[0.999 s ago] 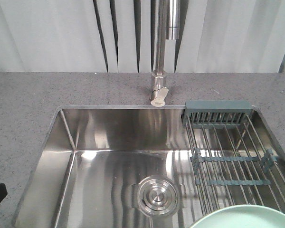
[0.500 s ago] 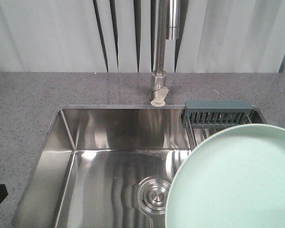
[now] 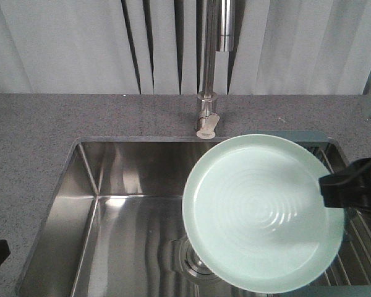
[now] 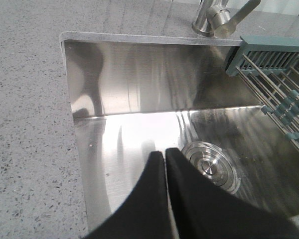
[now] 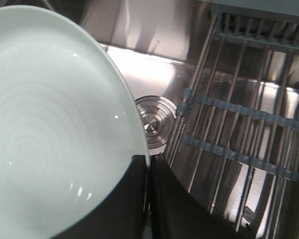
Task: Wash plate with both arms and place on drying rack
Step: 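Swing the held pale green plate over the sink basin with right gripper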
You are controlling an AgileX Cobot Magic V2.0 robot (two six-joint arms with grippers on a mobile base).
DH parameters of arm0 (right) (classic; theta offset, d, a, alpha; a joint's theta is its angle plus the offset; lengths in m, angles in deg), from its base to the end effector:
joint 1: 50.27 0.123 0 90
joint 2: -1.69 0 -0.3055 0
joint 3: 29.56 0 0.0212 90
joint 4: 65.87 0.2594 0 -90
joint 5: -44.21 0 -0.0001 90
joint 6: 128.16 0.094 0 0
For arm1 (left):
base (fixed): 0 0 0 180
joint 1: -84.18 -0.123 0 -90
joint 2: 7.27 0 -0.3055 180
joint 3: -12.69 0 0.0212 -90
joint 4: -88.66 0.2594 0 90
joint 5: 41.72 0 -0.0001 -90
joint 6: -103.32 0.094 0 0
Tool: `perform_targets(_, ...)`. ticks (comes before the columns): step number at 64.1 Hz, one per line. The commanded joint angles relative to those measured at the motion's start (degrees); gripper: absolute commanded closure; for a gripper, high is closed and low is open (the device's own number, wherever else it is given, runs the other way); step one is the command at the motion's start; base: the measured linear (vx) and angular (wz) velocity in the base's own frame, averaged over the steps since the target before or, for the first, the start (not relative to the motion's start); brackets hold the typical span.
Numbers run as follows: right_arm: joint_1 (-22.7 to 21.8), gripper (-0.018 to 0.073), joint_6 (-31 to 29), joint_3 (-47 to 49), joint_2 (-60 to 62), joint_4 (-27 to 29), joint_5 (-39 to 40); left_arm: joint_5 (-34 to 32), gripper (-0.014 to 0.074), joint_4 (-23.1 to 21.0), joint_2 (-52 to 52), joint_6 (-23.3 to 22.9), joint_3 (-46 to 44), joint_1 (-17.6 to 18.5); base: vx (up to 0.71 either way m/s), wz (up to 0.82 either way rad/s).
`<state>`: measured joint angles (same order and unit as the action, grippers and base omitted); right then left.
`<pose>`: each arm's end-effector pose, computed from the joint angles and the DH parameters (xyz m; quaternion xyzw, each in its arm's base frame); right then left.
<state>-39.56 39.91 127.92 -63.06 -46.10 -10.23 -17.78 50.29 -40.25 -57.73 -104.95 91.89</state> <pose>0.1777 0.0600 0.3635 -0.1351 0.9221 0.1612 0.3248 0.0827 -0.0351 0.2484 0.0013 0.8372 -0.2188 0.5012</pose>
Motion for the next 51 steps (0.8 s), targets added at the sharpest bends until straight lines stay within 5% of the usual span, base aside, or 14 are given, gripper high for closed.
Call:
perform_targets(1, 1.9, 0.0558, -4.3, 3.3, -5.1, 4.9, 4.2, -3.0, 0.0603, -1.6, -0.2, -0.5, -1.6, 0.0, 0.00, 0.00)
perform_targets(22, 12.7, 0.0557, 1.3, 4.2, -20.1, 4.5, 23.4, -3.0, 0.0603, -1.6, -0.2, -0.5, -1.6, 0.0, 0.00, 0.00)
perform_targets(36, 10.4, 0.0557, 2.5, 8.6, -27.7, 3.7, 29.4, -3.1, 0.0603, -1.6, -0.2, -0.5, -1.6, 0.0, 0.00, 0.00)
perform_targets(51, 1.8, 0.0557, 4.5, 10.4, -27.2, 4.3, 25.8, -3.1, 0.0603, -1.6, -0.2, -0.5, -1.6, 0.0, 0.00, 0.00)
